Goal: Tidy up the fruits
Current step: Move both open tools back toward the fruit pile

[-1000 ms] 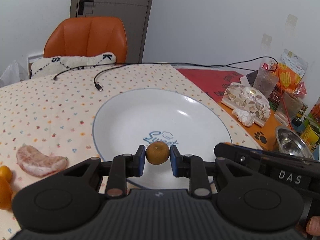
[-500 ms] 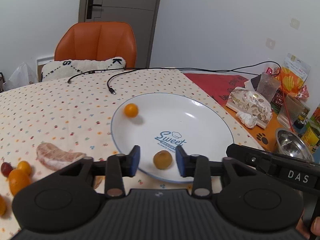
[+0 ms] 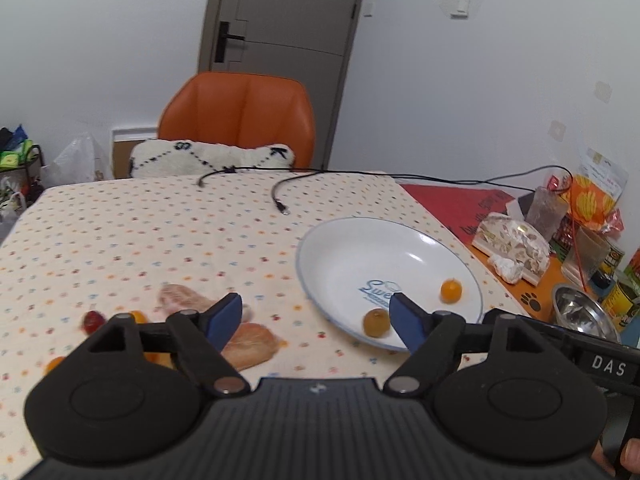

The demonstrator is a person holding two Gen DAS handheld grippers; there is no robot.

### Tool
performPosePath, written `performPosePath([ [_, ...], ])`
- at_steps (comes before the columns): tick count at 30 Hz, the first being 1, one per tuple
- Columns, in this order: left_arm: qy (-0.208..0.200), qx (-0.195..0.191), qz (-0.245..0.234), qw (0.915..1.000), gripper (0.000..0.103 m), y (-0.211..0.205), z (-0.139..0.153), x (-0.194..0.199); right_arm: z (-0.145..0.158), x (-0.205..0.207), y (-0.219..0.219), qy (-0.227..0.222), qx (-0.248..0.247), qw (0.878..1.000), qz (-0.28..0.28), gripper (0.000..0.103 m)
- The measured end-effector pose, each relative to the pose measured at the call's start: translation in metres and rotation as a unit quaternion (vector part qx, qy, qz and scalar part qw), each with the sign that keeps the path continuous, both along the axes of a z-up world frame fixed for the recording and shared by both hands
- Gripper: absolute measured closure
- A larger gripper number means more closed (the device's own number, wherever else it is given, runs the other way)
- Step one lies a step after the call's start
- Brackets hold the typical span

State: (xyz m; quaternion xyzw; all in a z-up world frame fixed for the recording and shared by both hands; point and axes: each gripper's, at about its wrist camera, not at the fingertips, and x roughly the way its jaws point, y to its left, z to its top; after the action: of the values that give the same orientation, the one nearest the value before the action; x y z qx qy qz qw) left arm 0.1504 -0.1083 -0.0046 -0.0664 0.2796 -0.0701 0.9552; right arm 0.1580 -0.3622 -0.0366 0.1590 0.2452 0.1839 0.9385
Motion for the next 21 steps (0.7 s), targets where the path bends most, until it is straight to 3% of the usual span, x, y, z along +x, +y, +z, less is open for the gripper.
performPosePath([
  [21, -0.018, -0.028, 0.084, 0.9959, 0.021, 0.095, 0.009, -0.06, 0.02, -0.028, 0.067, -0.014, -0.015, 0.998, 0.058, 0.024],
])
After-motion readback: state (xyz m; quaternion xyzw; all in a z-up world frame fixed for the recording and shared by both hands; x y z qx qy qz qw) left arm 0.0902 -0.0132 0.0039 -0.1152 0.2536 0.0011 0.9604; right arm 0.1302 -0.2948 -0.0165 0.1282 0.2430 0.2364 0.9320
